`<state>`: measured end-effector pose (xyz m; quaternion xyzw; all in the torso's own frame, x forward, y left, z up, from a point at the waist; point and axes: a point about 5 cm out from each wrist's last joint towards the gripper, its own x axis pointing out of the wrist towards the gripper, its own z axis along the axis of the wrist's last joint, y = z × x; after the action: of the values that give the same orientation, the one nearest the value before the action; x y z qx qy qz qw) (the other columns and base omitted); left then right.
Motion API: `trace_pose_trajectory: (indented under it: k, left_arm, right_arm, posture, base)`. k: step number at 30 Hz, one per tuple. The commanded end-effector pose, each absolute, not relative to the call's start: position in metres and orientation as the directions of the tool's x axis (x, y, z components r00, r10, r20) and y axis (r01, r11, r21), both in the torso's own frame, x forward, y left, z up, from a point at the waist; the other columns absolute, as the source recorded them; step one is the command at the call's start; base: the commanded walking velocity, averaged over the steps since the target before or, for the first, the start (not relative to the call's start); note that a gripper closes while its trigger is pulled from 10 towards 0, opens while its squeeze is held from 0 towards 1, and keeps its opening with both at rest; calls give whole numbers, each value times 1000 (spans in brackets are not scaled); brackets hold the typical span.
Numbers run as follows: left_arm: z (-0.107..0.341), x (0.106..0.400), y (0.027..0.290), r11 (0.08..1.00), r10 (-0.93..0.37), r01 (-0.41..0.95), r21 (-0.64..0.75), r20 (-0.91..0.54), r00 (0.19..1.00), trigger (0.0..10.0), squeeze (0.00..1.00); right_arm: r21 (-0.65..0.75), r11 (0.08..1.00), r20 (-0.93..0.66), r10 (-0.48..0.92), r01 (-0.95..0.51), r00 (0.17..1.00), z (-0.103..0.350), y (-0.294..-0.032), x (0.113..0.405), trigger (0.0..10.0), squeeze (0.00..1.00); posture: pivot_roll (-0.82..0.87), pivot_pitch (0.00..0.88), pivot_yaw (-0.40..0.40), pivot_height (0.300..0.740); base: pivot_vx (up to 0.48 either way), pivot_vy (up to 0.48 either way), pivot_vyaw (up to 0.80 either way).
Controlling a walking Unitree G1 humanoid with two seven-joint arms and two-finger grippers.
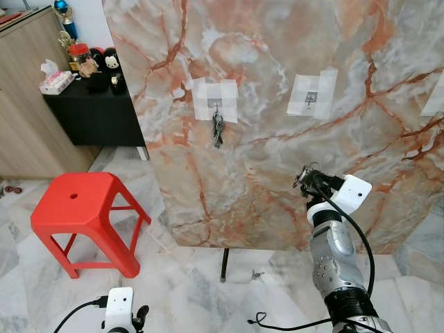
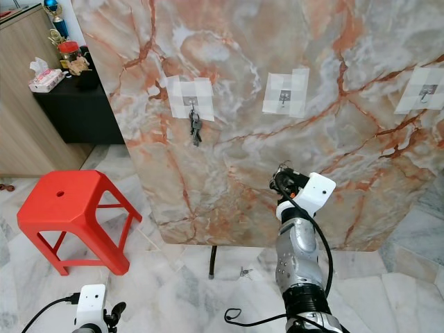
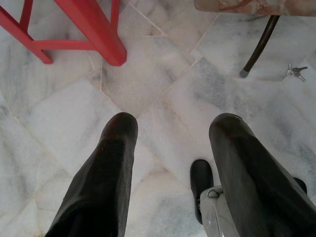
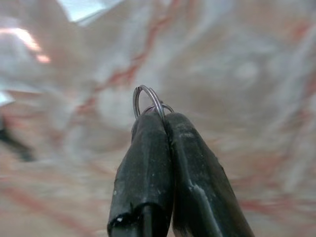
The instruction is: Hang keys on a hook
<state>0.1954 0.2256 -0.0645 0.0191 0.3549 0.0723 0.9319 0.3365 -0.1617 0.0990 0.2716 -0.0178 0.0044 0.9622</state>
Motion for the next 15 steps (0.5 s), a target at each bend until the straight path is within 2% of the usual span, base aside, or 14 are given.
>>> trace_pose_trajectory:
  k: [1,5,7,9,11,15]
  left_arm:
    - [-65,192,229,988,154,-109,109,-663,732,10000,0]
    - [-65,193,228,988,153,-107,109,-662,733,10000,0]
    - [-65,194,225,989,145,-100,106,-660,738,10000,0]
    - [-66,193,225,990,143,-97,106,-663,735,10000,0]
    - [-66,193,225,990,143,-97,107,-664,733,10000,0]
    - [-66,193,226,989,146,-110,97,-664,733,10000,0]
  right_arm:
    - [579,804,119,80,-134,990,113,-159,339,10000,0]
    - [610,770,150,120,-187,981,115,-161,338,10000,0]
    - [640,716,218,180,-280,959,119,-172,333,10000,0]
    - [640,699,236,216,-318,948,119,-177,331,10000,0]
    - [642,691,239,230,-331,943,119,-177,330,10000,0]
    - [635,628,313,322,-449,893,124,-175,321,10000,0]
  posture:
    - [42,45,27,740]
    - [42,46,28,740]
    - [39,49,30,740]
    - [39,51,29,740]
    - [39,51,29,740]
    - [41,53,29,740]
  base:
    - [0,0,0]
    - [0,0,0]
    - [0,0,0]
    - [0,0,0]
    - [0,0,0]
    - [0,0,0]
